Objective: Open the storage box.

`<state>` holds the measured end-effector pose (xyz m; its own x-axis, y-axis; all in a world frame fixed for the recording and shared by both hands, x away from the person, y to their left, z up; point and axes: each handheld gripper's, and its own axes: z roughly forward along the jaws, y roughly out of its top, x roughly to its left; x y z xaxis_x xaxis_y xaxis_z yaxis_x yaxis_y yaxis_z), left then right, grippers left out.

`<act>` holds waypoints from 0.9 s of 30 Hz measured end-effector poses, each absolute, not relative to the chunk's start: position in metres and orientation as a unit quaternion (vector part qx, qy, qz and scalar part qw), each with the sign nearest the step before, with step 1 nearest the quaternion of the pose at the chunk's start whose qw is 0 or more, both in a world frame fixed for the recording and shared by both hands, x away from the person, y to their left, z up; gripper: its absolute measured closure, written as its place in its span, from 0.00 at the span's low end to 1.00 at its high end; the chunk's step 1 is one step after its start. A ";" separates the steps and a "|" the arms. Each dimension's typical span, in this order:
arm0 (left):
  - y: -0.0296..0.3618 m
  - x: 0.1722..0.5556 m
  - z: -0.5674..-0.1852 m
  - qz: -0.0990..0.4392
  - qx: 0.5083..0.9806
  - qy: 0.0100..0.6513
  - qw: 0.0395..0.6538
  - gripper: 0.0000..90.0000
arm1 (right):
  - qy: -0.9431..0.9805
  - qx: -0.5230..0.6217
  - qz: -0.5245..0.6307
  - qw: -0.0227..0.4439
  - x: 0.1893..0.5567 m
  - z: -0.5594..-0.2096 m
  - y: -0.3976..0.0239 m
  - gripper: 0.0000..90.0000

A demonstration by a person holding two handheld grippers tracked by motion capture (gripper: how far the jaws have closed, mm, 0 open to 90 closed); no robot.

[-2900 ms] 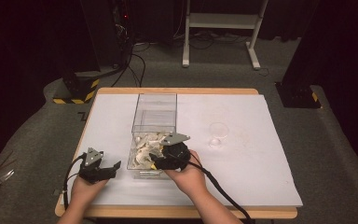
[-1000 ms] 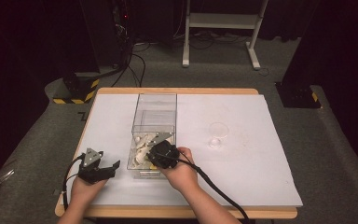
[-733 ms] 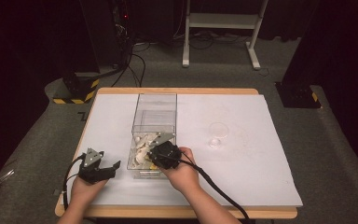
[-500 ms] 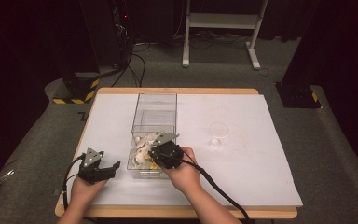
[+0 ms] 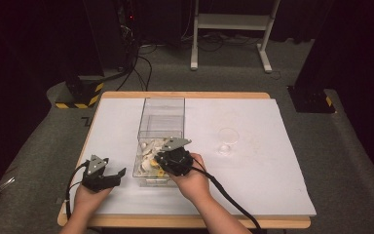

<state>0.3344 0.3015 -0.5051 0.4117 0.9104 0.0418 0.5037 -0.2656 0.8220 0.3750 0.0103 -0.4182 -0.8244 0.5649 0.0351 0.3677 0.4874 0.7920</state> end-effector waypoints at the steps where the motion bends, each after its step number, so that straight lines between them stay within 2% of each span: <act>1: 0.301 0.334 -0.505 0.268 0.749 0.471 0.380 0.21 | 0.854 0.272 0.428 0.116 0.375 -0.418 0.010 0.89; 27: 0.302 0.334 -0.505 0.267 0.746 0.472 0.385 0.21 | 0.841 0.271 0.451 0.123 0.372 -0.409 0.002 0.89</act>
<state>0.3337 0.3024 -0.5050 0.4108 0.9111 0.0347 0.4993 -0.2567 0.8275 0.3721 0.0022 -0.4093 -0.8228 0.5671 0.0371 0.3443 0.4456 0.8264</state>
